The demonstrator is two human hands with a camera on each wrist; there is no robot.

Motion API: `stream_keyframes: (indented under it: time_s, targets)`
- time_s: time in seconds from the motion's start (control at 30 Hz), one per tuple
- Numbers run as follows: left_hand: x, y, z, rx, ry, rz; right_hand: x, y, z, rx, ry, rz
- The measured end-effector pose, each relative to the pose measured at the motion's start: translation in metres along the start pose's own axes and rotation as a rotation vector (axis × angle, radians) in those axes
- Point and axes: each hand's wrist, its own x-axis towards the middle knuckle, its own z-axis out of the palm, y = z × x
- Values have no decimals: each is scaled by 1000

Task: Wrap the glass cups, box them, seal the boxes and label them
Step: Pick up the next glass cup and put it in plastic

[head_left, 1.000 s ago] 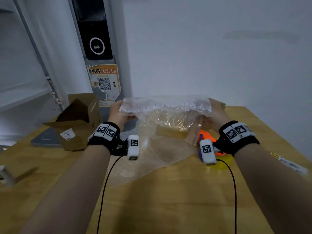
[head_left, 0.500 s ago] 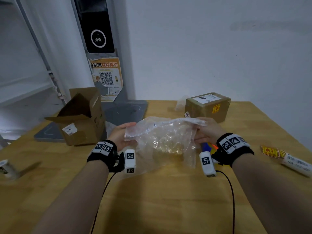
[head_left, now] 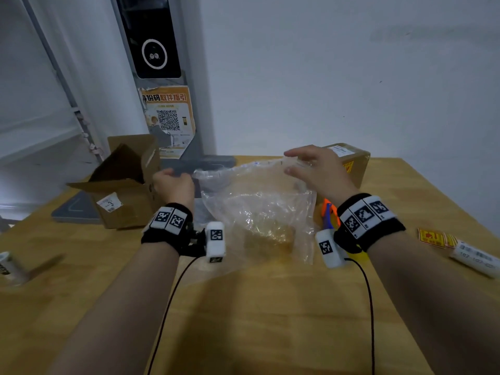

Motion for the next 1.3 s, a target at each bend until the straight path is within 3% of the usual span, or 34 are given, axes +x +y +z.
stream_keyframes:
  time_s: [0.07,0.1,0.13,0.2,0.3,0.37,0.43,0.77,0.97,1.2,1.27,1.3]
  targets:
    - [-21,28,2,-82,202,196,9,-11,4,-181,-67,-1]
    - [-36,41,5,-116,173,275,13,-16,6,-307,-122,15]
    - [-51,50,9,-143,63,345,17,-20,9,-411,-174,36]
    - [-78,60,14,-100,-322,419,22,-25,12,-507,-184,66]
    - [-98,47,20,434,-954,438,27,-26,13,-473,-107,71]
    - [-97,20,28,811,-1187,434,28,-27,14,-418,-97,77]
    - [-92,-10,34,1005,-1264,449,28,-29,16,-363,-120,83]
    - [-85,-68,57,963,-918,706,0,-33,16,-136,-249,193]
    - [-88,-82,62,582,-718,387,-24,-12,45,-70,-352,190]
    - [-86,-70,39,254,-709,251,-41,-3,57,-27,-328,279]
    - [-80,-64,35,135,-580,123,-44,-4,60,-49,-383,291]
    - [-76,-59,35,45,-451,68,-45,-4,62,-62,-412,300]
